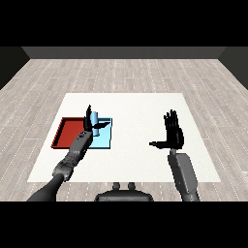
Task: Pick the blue can and put it in the blue box
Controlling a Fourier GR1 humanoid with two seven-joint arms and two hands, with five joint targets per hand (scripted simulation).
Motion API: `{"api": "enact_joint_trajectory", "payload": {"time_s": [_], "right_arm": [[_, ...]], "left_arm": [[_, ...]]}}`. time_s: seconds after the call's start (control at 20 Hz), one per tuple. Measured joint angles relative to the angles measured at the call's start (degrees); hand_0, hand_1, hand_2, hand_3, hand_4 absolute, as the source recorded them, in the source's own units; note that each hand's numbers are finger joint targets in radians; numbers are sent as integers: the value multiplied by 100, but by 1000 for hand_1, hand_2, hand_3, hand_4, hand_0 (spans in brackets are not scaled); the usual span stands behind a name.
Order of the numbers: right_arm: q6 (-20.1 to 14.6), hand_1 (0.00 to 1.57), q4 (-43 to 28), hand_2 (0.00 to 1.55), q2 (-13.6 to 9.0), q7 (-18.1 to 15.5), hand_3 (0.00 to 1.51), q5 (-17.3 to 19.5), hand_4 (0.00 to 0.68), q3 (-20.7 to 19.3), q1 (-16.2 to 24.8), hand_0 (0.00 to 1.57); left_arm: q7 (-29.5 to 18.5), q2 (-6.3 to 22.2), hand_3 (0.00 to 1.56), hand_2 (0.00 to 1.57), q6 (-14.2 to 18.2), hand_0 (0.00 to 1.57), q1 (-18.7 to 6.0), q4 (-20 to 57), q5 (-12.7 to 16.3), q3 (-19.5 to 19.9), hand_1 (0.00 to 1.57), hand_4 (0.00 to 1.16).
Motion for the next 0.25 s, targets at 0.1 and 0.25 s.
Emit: {"api": "enact_joint_trajectory", "payload": {"time_s": [0.1,0.25], "right_arm": [[61,0,6,0,-27,-7,0,22,0,39,98,0],[151,0,126,0,-79,-11,0,62,0,74,187,0]], "left_arm": [[-371,-51,0,0,-531,0,106,-438,54,-58,0,0],[-675,-204,0,0,-1380,0,497,-1061,215,-181,0,0]]}}
